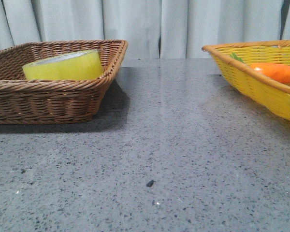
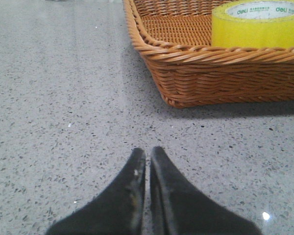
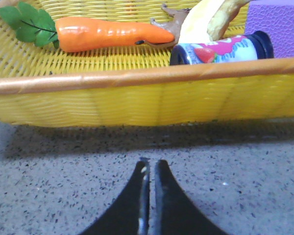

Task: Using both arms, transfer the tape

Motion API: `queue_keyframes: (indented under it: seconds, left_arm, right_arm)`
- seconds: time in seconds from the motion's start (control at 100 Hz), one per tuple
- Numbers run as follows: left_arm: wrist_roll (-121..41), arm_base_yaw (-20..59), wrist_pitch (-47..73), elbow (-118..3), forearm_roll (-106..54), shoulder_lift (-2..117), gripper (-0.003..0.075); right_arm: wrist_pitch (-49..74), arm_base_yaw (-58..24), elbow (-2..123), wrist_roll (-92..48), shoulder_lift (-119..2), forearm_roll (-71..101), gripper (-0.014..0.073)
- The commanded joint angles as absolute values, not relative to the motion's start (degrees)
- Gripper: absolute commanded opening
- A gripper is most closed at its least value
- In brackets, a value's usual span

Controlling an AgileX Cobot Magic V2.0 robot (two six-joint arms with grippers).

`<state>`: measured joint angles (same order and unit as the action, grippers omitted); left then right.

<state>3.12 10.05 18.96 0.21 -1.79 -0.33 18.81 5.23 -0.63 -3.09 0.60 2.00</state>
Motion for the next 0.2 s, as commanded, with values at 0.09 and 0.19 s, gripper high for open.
queue_keyframes:
  seconds: [0.09, 0.19]
  left_arm:
    - [3.3, 9.9, 16.1, 0.7, -2.3, -2.1, -0.0020]
    - [3.3, 9.9, 16.1, 0.7, -2.3, -2.1, -0.0021]
  right_arm:
    - [17.6, 5.5, -1.8, -3.7, 1.8, 2.2, -0.0067]
    - [17.7, 5.5, -1.8, -3.7, 1.8, 2.2, -0.0067]
